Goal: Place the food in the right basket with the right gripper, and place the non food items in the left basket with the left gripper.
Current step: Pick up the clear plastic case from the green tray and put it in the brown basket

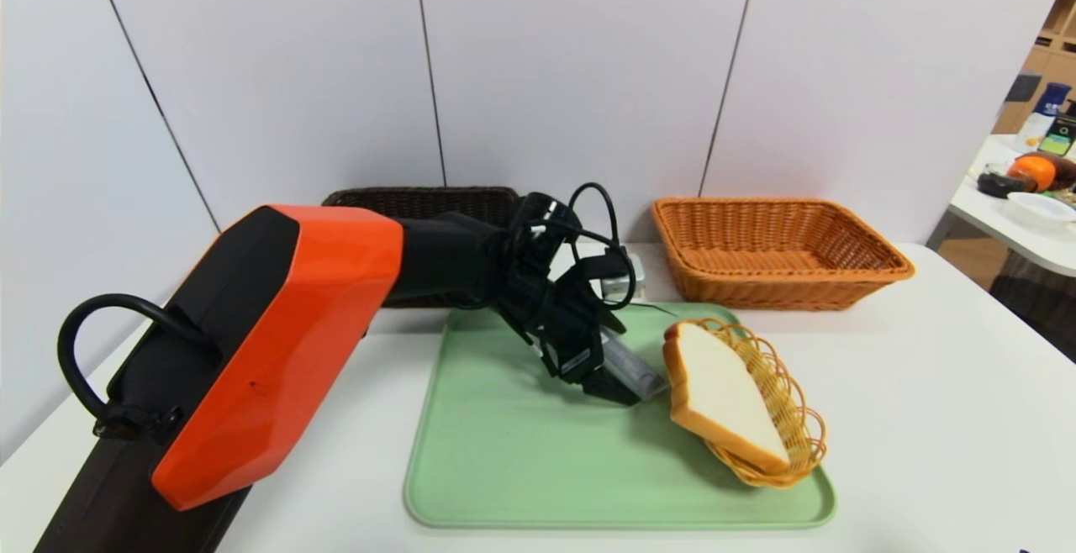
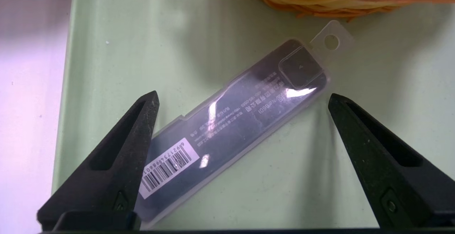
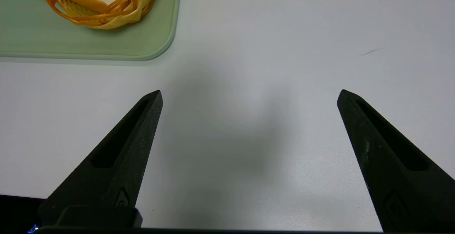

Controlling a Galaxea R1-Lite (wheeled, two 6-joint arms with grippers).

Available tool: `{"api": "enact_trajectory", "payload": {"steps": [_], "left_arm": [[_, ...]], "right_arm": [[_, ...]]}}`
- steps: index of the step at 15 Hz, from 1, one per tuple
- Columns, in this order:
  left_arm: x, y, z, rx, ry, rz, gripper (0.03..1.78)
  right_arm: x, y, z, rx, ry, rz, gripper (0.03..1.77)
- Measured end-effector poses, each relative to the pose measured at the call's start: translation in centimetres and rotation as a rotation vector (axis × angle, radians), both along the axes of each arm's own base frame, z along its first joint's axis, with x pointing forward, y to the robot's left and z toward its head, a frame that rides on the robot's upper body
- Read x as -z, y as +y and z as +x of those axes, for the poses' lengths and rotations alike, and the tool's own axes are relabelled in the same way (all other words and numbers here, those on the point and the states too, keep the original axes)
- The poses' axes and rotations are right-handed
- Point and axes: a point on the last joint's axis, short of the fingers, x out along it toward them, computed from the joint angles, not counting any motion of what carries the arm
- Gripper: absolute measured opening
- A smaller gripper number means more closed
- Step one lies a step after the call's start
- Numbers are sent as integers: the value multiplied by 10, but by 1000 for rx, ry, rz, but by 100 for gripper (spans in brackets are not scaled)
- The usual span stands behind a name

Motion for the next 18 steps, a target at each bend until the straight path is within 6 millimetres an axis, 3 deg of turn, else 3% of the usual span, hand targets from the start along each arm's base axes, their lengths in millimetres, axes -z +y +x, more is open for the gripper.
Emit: {"api": "enact_trajectory", "payload": {"steps": [18], "left_arm": [[-1,-2,2,-16,15,-24,169]], "right_arm": [[-1,0,-1,-10,-6,-1,170]]}}
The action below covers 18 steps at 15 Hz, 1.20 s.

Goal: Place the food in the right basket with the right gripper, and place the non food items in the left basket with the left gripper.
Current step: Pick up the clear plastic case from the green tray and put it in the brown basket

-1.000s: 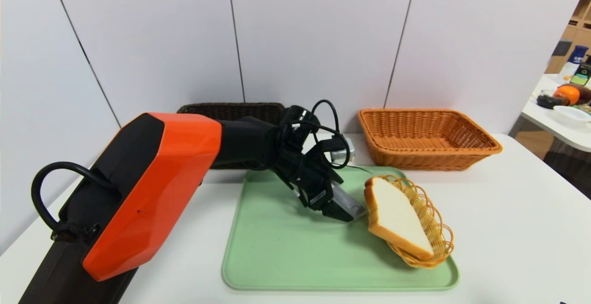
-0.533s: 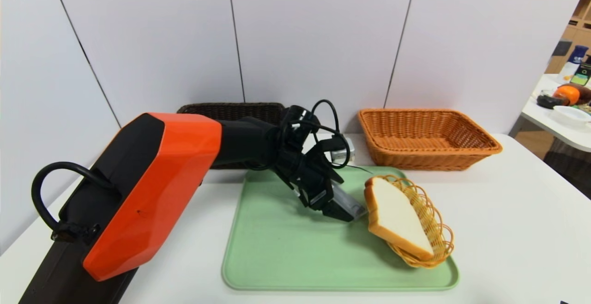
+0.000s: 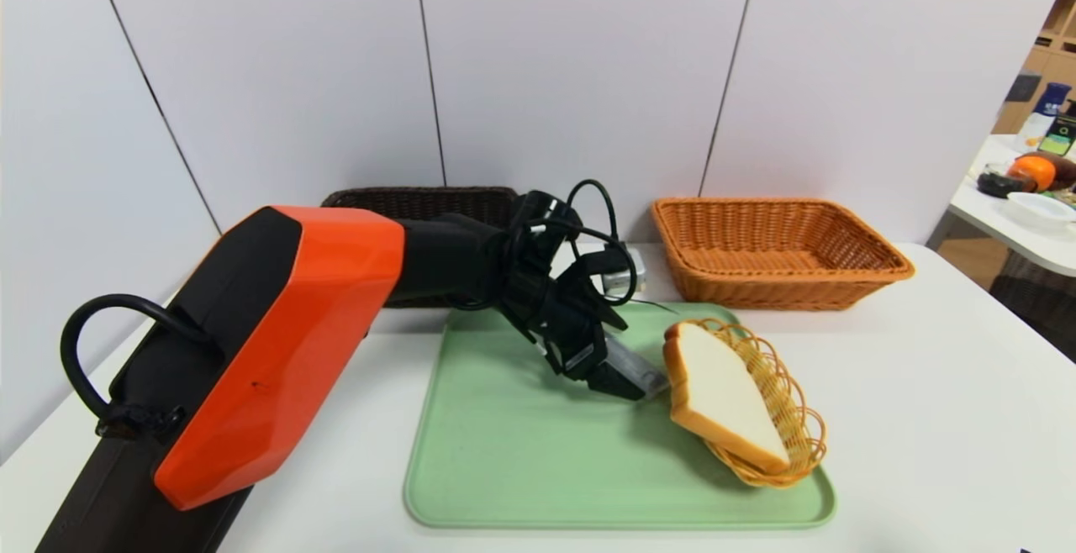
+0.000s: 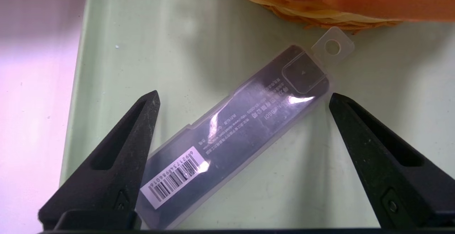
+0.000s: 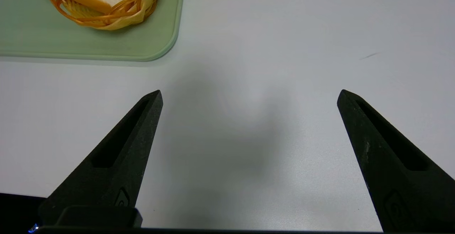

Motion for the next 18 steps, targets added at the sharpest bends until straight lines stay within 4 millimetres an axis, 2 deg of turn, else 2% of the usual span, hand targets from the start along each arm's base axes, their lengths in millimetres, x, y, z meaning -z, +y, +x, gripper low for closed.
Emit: {"api": "enact_trajectory", "payload": {"steps": [18], "left_arm": [[2,3,-3,51,-15,18,169]], "right_arm": [[-1,0,0,-18,-6,11,170]]}}
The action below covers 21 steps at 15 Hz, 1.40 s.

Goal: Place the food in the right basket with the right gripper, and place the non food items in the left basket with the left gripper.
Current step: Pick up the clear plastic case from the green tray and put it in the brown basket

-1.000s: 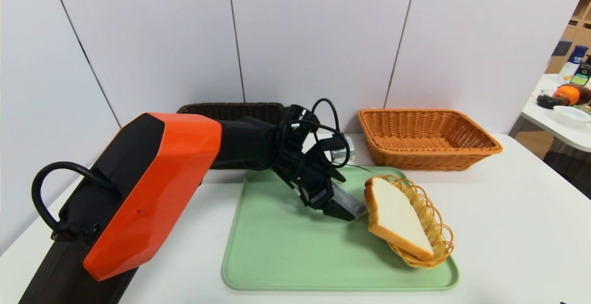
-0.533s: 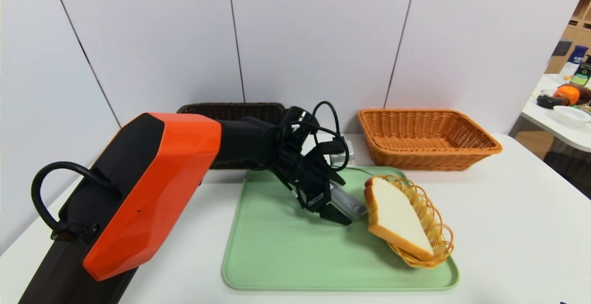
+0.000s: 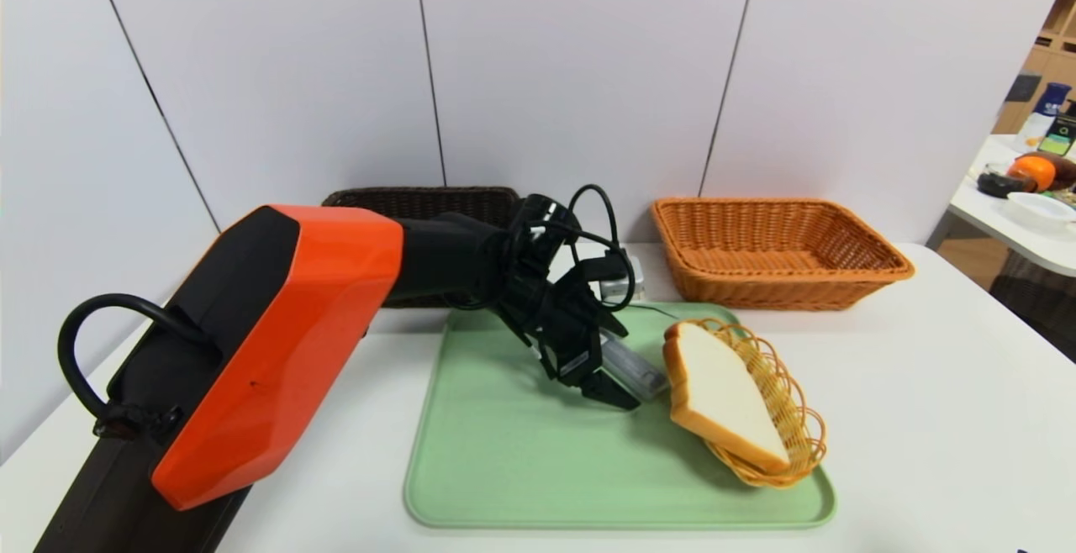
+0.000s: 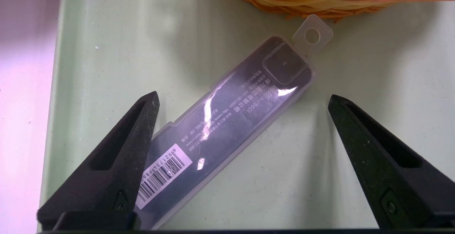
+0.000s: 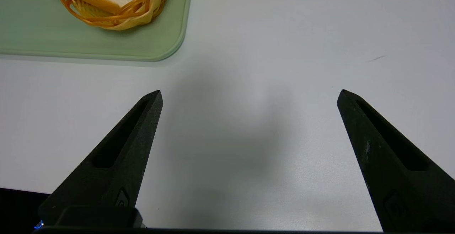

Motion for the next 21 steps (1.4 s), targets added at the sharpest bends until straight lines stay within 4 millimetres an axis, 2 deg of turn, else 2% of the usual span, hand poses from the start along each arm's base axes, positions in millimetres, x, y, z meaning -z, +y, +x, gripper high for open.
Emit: {"api": "enact_trajectory", "payload": {"steps": [21], "left_arm": [[1,0,1,-19,15,1,169]], "right_arm": [[0,0,-1,-2,-6,2,170]]}}
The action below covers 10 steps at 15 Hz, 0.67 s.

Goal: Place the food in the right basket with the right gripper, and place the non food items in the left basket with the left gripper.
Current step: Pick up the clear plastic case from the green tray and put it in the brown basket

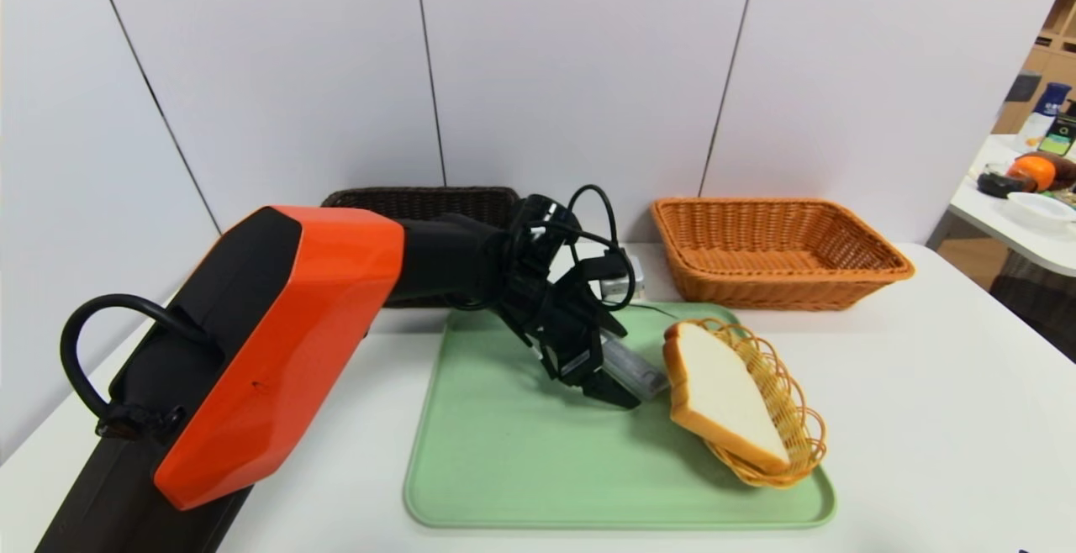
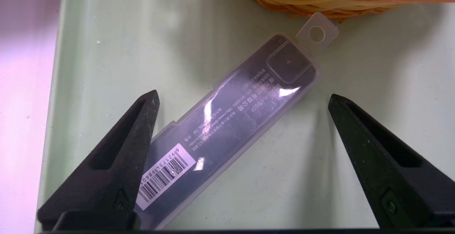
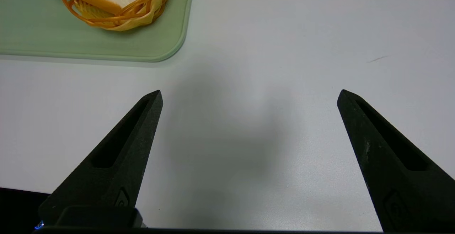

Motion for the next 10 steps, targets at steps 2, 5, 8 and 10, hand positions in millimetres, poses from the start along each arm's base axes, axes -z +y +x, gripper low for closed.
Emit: {"api": "enact_trajectory", "payload": {"steps": [2,5,8,10], "left_arm": [[0,0,0,0,-2,-1,135],[0,0,0,0,-3,-1,94],[0,0,0,0,-1,0,56],[-1,0,0,0,0,1,56]], "right_arm": [[0,0,0,0,-1,0,170],[0,0,0,0,-1,0,170],[0,0,0,0,-3,0,170],[0,0,0,0,-4,0,170]]}}
